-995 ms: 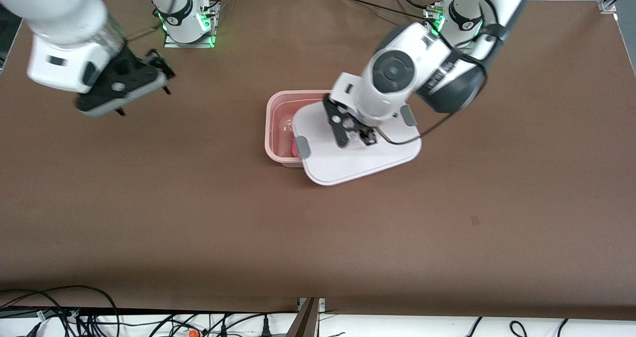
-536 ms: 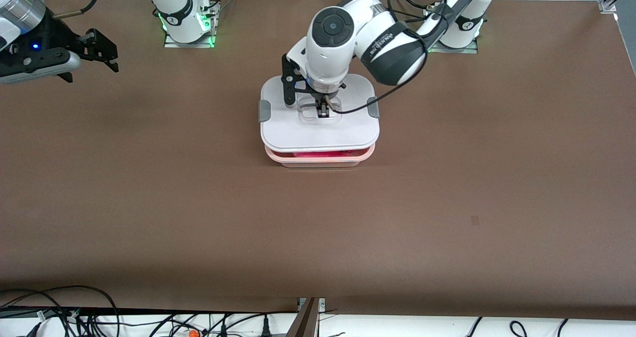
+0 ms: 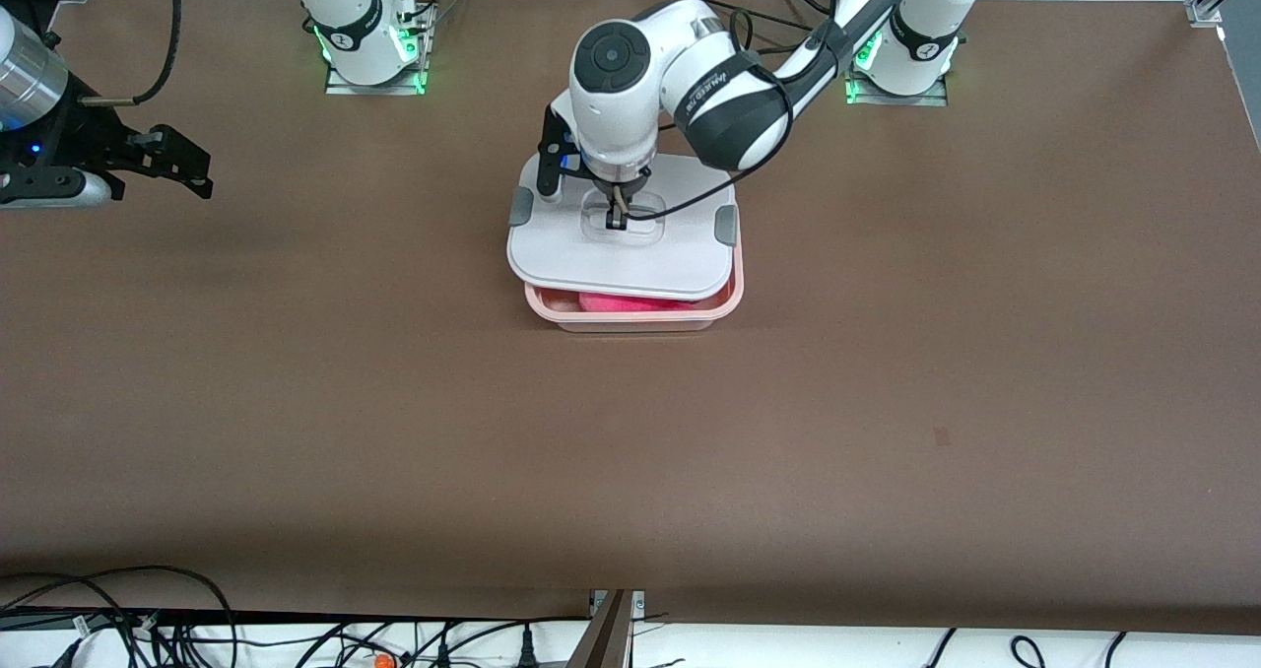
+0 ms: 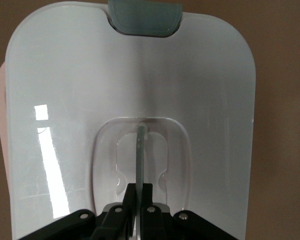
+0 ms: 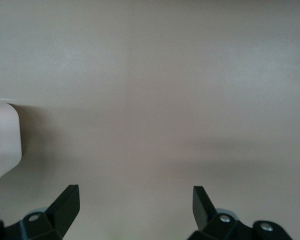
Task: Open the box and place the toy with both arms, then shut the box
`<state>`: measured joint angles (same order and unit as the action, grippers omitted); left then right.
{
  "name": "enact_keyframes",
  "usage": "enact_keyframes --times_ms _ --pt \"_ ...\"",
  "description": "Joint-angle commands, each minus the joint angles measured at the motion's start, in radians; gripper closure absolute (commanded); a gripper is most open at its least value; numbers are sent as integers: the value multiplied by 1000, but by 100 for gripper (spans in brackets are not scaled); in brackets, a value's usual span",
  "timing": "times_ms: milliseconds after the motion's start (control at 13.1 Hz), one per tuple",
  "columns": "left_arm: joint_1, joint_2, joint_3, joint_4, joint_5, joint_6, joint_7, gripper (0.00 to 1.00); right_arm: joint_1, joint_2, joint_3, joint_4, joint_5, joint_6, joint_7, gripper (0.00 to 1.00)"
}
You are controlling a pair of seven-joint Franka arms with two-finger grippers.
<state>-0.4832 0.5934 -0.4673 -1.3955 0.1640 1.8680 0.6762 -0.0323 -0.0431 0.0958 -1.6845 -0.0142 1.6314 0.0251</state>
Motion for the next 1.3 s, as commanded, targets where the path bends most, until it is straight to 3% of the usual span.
enact_keyframes --times_ms 0,1225 --pt "-3 23 4 7 15 8 17 100 -14 -4 19 14 40 -19 1 0" --pt "2 68 30 10 3 45 -98 100 -14 -11 28 19 63 -30 -16 0"
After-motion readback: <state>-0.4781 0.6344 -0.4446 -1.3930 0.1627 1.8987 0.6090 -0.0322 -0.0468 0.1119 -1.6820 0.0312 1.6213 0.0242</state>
